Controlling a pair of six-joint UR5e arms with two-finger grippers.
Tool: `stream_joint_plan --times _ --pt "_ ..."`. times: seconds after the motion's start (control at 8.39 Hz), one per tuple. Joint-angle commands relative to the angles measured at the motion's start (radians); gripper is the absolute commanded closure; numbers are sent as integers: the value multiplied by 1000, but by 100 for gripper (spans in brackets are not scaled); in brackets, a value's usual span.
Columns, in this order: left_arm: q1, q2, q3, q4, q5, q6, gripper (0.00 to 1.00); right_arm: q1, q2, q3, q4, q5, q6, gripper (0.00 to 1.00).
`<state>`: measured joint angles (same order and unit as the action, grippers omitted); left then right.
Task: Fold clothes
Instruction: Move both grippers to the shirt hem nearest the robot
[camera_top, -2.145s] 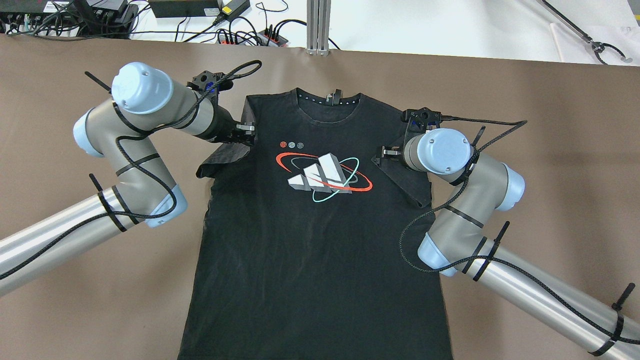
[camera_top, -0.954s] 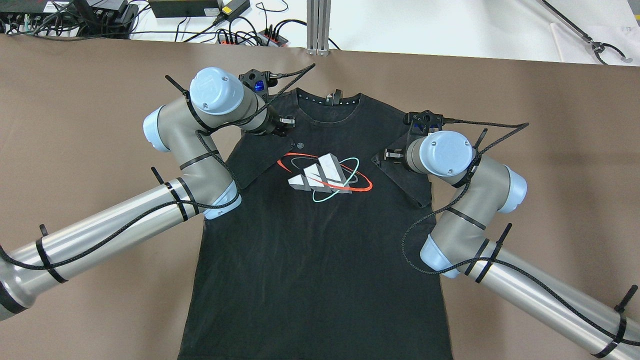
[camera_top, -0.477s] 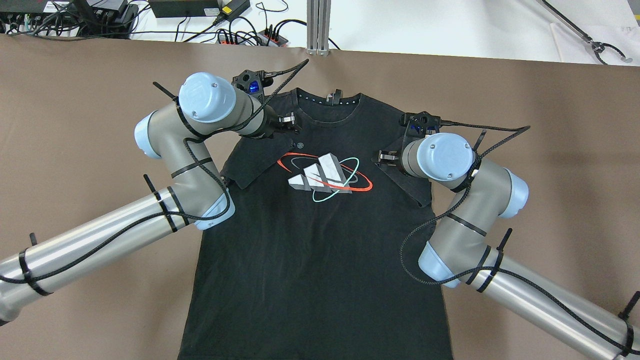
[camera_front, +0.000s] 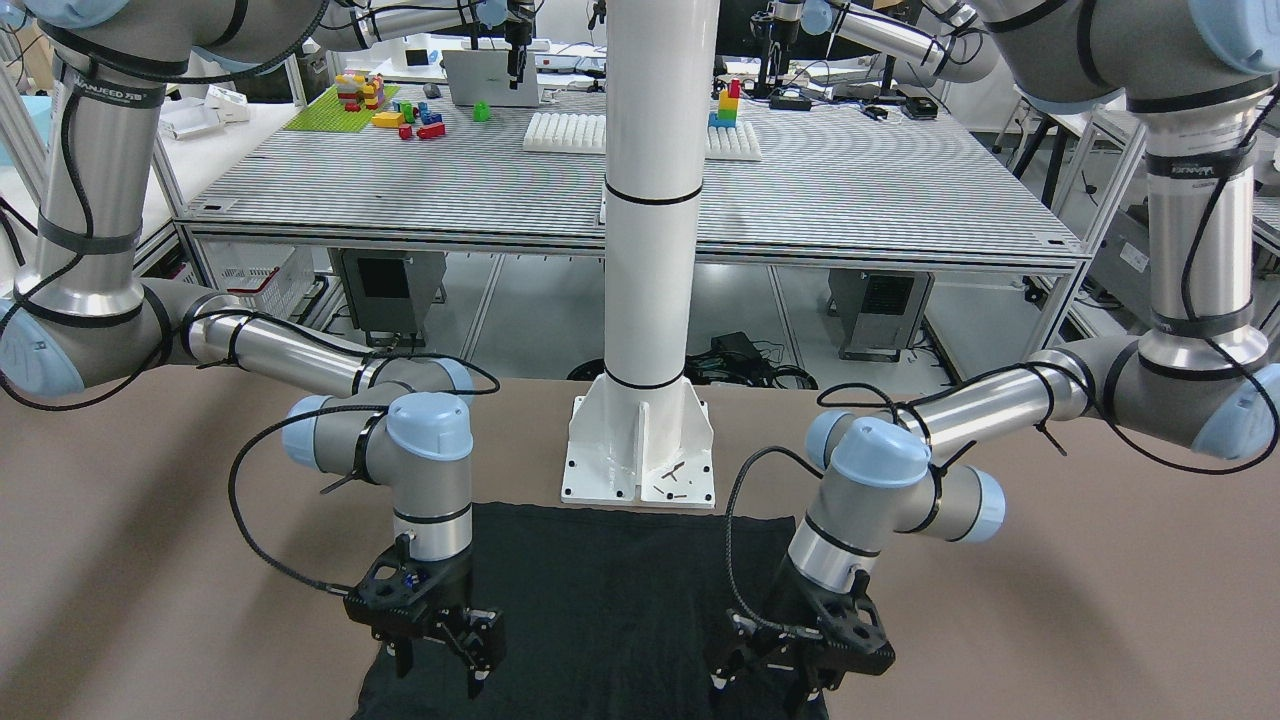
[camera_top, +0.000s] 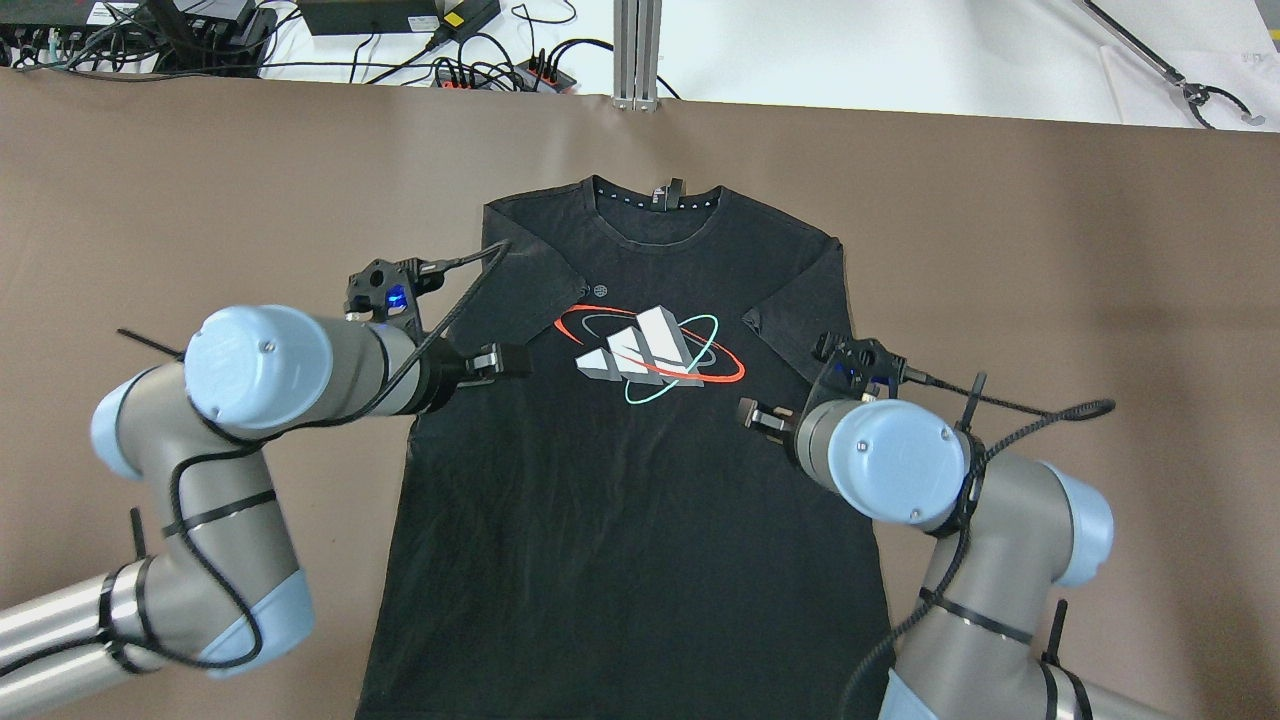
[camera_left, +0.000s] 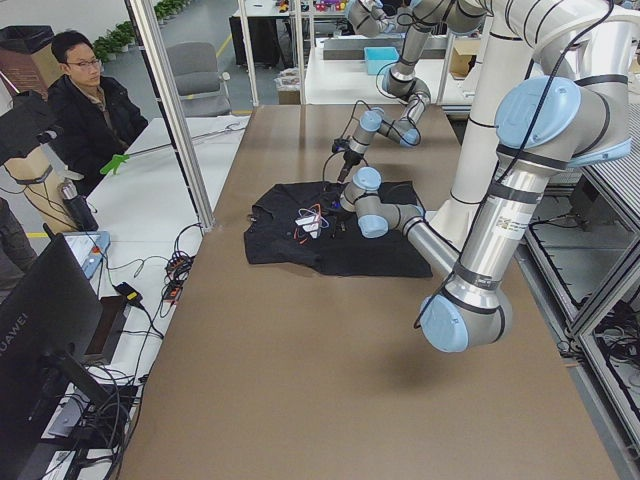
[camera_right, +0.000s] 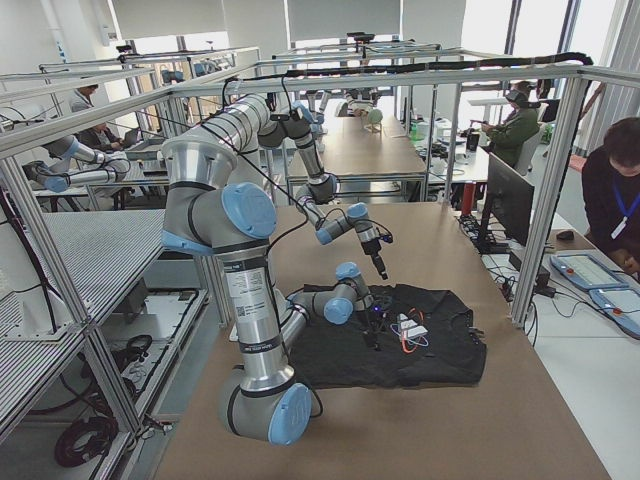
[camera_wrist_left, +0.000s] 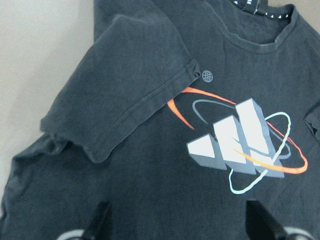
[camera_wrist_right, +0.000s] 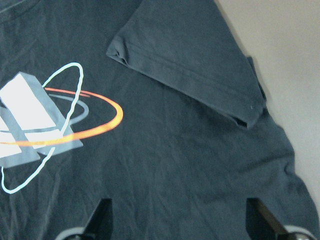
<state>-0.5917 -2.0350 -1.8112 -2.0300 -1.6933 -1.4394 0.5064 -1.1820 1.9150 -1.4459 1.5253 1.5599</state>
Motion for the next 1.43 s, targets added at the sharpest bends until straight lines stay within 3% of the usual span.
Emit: stream_joint_plan --times 0.0,0.24,0.48,0.83,1.31 --pt "137 163 -206 86 122 -119 6 -197 -108 158 -132 -36 317 12" --pt "141 173 -230 144 116 -182 7 -384 -230 253 -201 -135 489 19" --pt "170 174 -232 162 119 -193 7 -507 -335 300 -205 -184 532 24" --pt "197 173 -269 212 138 -237 7 -594 -393 302 -202 -250 595 29" --pt "202 164 -286 260 138 -236 7 -600 -419 289 -200 -252 592 35"
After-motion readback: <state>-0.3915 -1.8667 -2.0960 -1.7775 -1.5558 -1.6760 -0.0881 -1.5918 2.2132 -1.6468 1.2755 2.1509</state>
